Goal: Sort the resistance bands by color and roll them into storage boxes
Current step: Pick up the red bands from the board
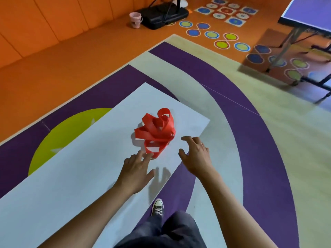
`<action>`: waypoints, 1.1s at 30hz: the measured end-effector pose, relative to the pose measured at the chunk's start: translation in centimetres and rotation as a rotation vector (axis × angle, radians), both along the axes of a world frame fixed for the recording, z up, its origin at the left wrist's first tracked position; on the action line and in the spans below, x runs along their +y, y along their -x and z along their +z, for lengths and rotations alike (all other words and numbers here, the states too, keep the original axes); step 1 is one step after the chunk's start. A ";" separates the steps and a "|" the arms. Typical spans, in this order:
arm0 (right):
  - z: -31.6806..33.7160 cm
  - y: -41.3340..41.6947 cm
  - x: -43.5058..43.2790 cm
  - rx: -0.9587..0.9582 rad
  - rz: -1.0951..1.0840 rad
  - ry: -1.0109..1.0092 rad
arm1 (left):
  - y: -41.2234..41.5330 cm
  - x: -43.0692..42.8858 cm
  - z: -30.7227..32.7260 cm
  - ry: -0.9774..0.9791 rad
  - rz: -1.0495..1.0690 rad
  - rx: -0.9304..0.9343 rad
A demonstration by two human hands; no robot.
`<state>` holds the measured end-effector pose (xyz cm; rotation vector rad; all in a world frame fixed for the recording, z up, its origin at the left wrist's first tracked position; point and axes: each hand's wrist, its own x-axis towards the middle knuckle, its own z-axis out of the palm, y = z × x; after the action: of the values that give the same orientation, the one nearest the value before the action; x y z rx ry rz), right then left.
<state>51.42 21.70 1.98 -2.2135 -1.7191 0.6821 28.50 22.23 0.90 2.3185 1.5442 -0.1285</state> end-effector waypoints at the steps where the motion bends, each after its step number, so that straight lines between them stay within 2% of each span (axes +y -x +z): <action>1: -0.2 -0.3 1.3 -0.004 0.017 0.007 | -0.4 1.0 -0.3 0.053 0.045 0.009; 5: -1.9 -1.7 8.3 0.032 0.059 0.076 | -2.1 5.1 -2.5 0.289 0.339 -0.058; 8: -3.8 -1.9 13.6 0.124 0.053 0.135 | -3.2 7.0 -4.0 0.366 0.505 -0.084; 11: -5.5 -1.8 19.0 0.176 0.032 0.236 | -4.5 8.2 -5.2 0.406 0.648 0.021; 13: -6.8 -1.2 22.4 0.191 0.048 0.324 | -5.2 8.3 -6.6 0.481 0.855 -0.017; 15: -8.5 -0.9 24.8 0.215 0.064 0.401 | -6.4 8.5 -8.2 0.583 1.044 -0.151; 18: -10.2 -0.3 25.3 0.222 0.137 0.467 | -8.3 9.1 -8.9 0.709 1.360 -0.522; 20: -10.7 -0.2 24.8 0.229 0.199 0.441 | -9.4 9.5 -9.1 0.698 1.510 -0.712; 23: -11.0 -0.2 24.6 0.291 0.247 0.411 | -10.3 10.5 -9.0 0.574 1.678 -0.944; 25: -11.1 -0.3 24.4 0.354 0.288 0.398 | -10.7 11.3 -8.7 0.474 1.712 -1.080; 30: -10.2 -0.5 21.9 0.474 0.479 0.470 | -12.3 12.9 -7.5 0.401 1.589 -1.225; 33: -9.4 -0.9 19.7 0.520 0.475 0.465 | -12.0 12.1 -7.1 0.315 1.538 -1.182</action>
<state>52.30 41.43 -7.44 -1.6167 -1.9278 1.7430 40.49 34.29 -6.16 0.2371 1.7864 1.0260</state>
